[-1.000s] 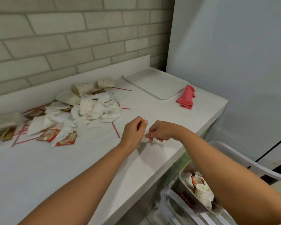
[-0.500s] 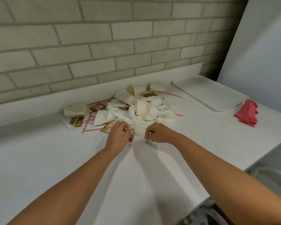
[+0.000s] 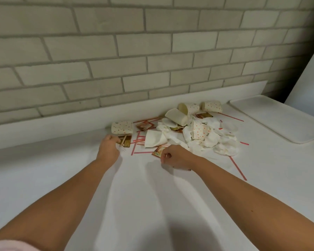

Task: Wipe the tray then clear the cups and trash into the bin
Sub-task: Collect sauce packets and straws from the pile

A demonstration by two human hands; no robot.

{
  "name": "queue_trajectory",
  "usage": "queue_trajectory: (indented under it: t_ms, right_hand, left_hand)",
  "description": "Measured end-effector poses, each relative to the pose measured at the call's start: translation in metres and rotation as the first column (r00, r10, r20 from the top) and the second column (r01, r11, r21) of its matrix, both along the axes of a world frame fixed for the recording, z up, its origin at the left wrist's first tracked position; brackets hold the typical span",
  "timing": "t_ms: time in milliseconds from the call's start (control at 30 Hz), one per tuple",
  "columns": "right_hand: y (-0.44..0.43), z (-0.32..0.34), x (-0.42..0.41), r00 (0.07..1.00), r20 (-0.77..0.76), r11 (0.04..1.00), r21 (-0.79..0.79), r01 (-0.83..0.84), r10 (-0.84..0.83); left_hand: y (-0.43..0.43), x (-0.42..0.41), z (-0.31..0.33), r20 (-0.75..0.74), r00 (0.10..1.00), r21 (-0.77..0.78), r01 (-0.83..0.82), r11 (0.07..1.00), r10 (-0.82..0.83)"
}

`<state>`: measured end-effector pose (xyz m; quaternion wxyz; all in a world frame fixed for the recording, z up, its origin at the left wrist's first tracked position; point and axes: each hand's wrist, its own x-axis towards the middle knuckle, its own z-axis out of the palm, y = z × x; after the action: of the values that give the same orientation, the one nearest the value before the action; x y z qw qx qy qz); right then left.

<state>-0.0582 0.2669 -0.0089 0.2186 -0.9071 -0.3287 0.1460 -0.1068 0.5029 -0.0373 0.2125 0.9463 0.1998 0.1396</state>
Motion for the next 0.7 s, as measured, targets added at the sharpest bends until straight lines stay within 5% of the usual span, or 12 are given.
queue_trajectory:
  t_ms: [233, 367, 533, 700]
  right_hand:
    - [0.047, 0.001, 0.013, 0.997, -0.044, 0.996, -0.053, -0.069, 0.067]
    - [0.060, -0.002, 0.015, 0.994, -0.057, 0.994, -0.054, -0.094, 0.091]
    - [0.064, -0.003, 0.017, 0.994, -0.064, 0.996, -0.014, -0.087, 0.086]
    - [0.063, -0.003, 0.022, 0.995, -0.025, 0.995, 0.020, -0.095, 0.095]
  left_hand:
    - [0.031, 0.043, 0.011, 0.008, 0.999, 0.074, -0.033, 0.997, 0.032]
    - [0.033, 0.073, 0.021, -0.154, 0.988, 0.224, 0.062, 0.973, -0.027]
    - [0.031, 0.096, 0.006, -0.294, 0.954, 0.220, 0.123, 0.968, -0.055]
    - [0.030, 0.098, -0.002, -0.176, 0.984, 0.297, 0.069, 0.952, -0.016]
